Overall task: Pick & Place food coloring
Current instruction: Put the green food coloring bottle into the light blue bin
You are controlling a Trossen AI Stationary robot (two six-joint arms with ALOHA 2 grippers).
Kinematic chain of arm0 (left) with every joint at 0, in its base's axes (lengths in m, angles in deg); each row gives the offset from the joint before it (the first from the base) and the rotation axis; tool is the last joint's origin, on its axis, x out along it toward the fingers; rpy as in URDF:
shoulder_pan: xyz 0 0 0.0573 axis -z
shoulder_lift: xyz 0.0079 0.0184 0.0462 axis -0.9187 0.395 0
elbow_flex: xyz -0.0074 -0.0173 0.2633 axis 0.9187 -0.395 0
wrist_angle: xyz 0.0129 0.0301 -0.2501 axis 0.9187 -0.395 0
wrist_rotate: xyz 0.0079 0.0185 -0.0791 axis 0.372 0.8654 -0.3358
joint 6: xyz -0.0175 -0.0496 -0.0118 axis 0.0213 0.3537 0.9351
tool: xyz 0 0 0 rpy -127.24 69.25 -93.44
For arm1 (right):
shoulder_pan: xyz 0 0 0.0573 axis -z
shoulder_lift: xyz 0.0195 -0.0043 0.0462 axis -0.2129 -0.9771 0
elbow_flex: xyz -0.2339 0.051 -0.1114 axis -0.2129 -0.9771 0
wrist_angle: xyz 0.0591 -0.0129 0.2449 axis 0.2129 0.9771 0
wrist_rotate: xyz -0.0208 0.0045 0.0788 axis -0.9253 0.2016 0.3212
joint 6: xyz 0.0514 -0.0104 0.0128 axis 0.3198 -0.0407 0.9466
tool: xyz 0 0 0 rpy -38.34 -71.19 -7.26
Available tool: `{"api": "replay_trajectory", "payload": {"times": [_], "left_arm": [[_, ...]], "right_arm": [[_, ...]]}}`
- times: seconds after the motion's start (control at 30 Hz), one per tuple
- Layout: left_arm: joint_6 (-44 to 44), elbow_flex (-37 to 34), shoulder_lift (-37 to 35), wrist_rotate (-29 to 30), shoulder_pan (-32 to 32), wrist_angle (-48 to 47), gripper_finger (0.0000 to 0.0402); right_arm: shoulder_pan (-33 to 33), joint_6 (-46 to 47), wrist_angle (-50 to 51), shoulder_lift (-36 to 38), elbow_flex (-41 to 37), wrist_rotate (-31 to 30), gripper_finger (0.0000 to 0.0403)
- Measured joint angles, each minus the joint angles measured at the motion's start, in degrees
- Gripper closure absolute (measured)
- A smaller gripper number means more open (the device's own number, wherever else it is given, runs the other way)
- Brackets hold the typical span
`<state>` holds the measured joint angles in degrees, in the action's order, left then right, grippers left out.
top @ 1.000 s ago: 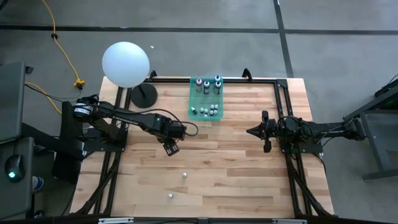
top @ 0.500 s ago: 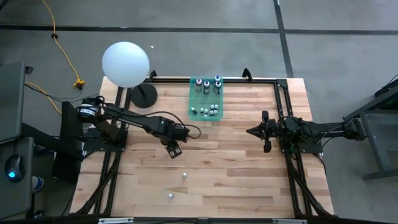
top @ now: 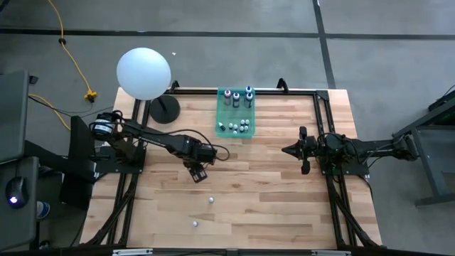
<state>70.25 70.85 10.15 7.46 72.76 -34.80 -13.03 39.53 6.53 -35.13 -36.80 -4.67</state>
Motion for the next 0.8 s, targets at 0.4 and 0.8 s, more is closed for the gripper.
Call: {"api": "replay_trajectory", "payload": {"times": [0.4, 0.8], "left_arm": [[-0.92, 0.34, -0.02, 0.03, 0.0, 2.36, 0.0241], [-3.33, 0.34, -0.02, -0.02, 0.0, 3.59, 0.0241]], "right_arm": [[-0.01, 0.0, -0.05, 0.03, 0.01, 0.0, 0.0402], [-0.01, -0.01, -0.03, 0.0, 0.01, 0.0, 0.0402]]}}
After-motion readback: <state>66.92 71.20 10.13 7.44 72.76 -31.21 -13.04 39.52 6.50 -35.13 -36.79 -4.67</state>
